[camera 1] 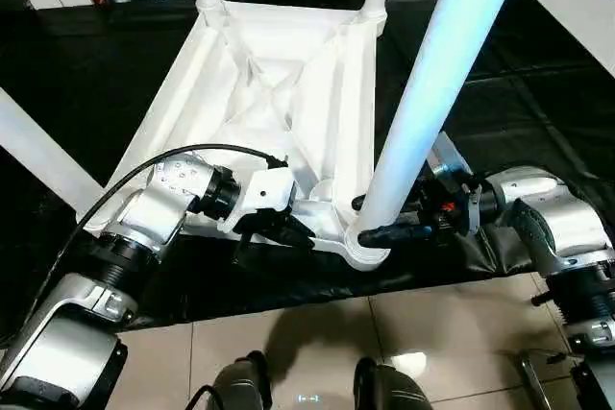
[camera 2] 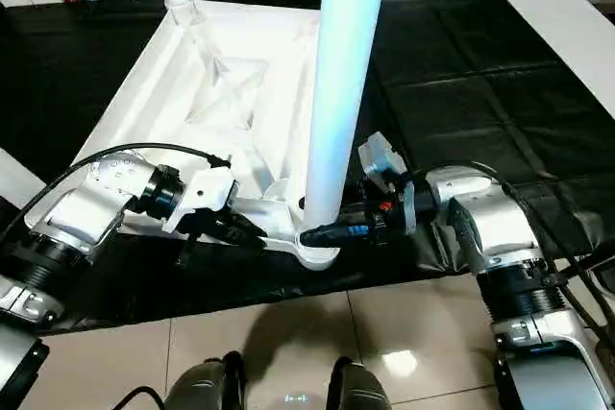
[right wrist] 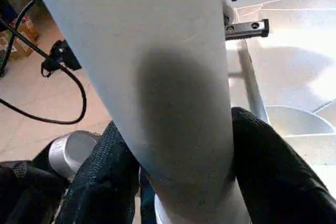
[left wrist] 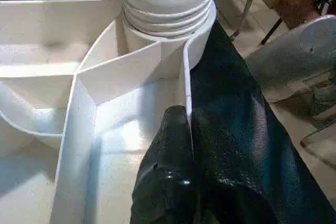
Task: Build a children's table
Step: Rotate leg to tighten
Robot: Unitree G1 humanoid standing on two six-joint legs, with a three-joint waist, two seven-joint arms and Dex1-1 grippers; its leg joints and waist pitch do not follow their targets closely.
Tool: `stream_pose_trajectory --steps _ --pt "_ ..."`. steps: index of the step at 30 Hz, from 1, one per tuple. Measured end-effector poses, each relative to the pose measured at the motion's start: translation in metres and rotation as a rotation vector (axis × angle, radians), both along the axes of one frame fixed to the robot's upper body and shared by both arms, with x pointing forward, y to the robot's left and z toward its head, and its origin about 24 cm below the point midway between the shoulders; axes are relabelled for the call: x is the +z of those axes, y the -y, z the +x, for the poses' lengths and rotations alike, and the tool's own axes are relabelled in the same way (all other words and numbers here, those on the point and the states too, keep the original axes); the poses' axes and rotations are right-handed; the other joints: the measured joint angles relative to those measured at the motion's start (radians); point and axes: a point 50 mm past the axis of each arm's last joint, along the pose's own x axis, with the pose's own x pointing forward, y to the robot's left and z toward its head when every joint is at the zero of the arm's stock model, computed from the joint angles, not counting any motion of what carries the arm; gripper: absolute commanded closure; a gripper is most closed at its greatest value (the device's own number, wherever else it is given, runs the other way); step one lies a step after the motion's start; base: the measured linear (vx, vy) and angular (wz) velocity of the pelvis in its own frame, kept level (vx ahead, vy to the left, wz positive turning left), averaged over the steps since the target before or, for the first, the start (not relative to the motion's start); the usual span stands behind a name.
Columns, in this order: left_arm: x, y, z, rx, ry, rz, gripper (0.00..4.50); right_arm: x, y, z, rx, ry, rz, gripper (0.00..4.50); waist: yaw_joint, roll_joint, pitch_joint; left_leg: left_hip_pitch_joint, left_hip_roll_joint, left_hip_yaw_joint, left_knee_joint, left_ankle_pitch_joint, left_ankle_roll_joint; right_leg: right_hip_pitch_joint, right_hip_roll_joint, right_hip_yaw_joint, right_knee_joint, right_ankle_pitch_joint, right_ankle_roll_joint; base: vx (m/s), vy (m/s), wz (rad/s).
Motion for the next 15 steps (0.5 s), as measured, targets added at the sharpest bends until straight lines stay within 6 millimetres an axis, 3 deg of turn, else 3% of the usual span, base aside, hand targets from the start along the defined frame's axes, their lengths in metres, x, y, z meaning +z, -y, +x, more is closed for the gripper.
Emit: stream_pose_trajectory --steps 4,7,11,15 --pt "0.0 0.001 0.001 0.066 -0.028 -0.031 4.5 -0.003 -0.005 -0.003 -0.076 -0.008 0.045 2.34 -0.002 0.0 0.0 0.002 0.0 0.0 0.0 0.0 0.0 0.0 0.0 0.0 0.001 0.0 0.0 0.0 0.0 0.0" --pt "0.0 -0.004 0.006 0.245 -0.033 -0.057 4.5 -0.007 -0.015 0.002 -0.293 0.025 0.093 2.34 -0.014 0.0 0.0 0.004 0.0 0.001 0.0 -0.002 -0.006 0.0 0.0 0.001 0.003 0.001 -0.002 0.0 0.0 0.0" --pt "0.001 0.007 0.014 0.436 -0.01 -0.094 4.5 -0.006 -0.026 0.015 -0.628 0.043 0.14 2.38 -0.062 -0.002 0.002 0.006 0.0 0.001 -0.001 0.0 -0.009 -0.001 0.001 0.002 -0.002 -0.002 0.004 0.0 0.0 0.0" --pt "0.0 0.026 0.019 0.581 0.025 -0.145 4.5 -0.004 -0.037 0.029 -0.926 0.047 0.182 2.38 -0.095 -0.004 0.003 0.006 0.001 0.001 -0.001 0.0 -0.009 -0.003 0.002 0.002 -0.002 -0.002 0.004 0.0 0.0 0.0"
